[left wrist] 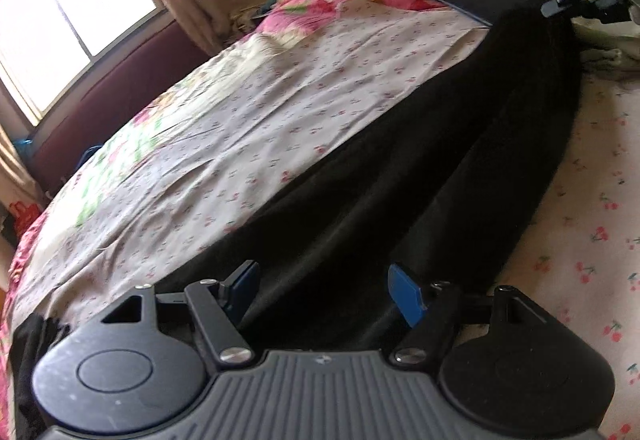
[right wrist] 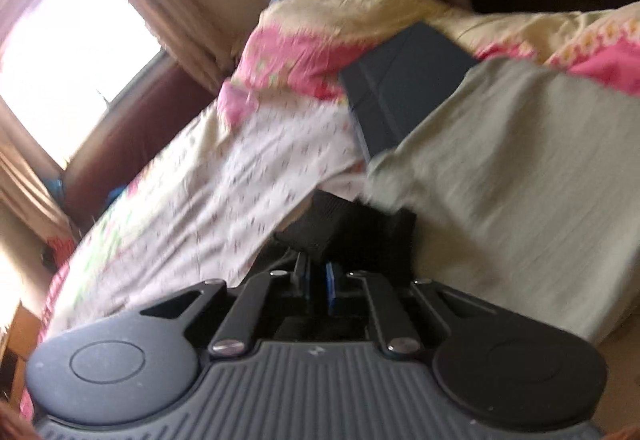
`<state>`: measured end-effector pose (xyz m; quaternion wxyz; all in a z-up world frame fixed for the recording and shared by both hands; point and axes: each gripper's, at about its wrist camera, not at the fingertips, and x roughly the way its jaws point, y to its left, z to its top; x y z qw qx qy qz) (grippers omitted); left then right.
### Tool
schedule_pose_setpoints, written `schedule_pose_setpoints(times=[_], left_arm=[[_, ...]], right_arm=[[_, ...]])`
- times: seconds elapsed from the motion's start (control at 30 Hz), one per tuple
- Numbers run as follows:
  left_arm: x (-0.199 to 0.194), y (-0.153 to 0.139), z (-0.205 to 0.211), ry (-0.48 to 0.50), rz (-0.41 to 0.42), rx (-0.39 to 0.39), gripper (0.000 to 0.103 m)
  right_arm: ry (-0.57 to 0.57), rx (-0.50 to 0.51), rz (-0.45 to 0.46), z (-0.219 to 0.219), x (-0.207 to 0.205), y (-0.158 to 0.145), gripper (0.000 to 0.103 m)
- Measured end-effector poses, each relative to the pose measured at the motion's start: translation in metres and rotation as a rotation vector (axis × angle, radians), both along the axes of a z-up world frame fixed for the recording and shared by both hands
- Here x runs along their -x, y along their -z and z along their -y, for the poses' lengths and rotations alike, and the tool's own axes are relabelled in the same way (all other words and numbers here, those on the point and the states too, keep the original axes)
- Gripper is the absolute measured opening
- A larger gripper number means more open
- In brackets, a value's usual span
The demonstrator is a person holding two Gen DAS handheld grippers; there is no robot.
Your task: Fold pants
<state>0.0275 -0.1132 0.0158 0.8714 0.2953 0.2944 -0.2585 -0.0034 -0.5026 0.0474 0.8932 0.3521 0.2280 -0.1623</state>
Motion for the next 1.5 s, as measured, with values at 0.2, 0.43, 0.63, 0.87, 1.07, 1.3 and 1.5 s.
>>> schedule_pose_setpoints(times=[0.2, 0.43, 0.63, 0.87, 1.07, 1.3, 1.5], left_arm=[[0.004, 0.015, 0.011, 0.035, -0.025, -0.022, 0.085], [0.003, 0.016, 0.006, 0.027, -0.039, 0.007, 0.086], [0.006, 0.015, 0.001, 0.014, -0.047, 0.024, 0.086], [0.005, 0.014, 0.004, 0.012, -0.046, 0.024, 0.086], [0.006, 0.016, 0.007, 0.032, -0.049, 0.011, 0.086], [0.004, 0.016, 0.006, 0.028, -0.06, 0.029, 0.086], [0.003, 0.015, 0.008, 0.017, -0.066, 0.043, 0.086]], right_arm=[[-0.029, -0.031, -0.096, 0.005, 0.001, 0.012, 0.018], [-0.07, -0.046, -0.072, -0.022, 0.028, -0.005, 0.059], [-0.02, -0.136, -0.159, -0.019, -0.003, 0.038, 0.059], [0.012, -0.207, -0.056, -0.016, -0.006, 0.039, 0.065], [-0.025, -0.185, -0.04, -0.016, -0.007, 0.044, 0.048], [-0.022, -0.282, 0.041, -0.007, 0.004, 0.058, 0.045], [-0.072, -0.297, -0.002, -0.013, -0.03, 0.064, 0.022]])
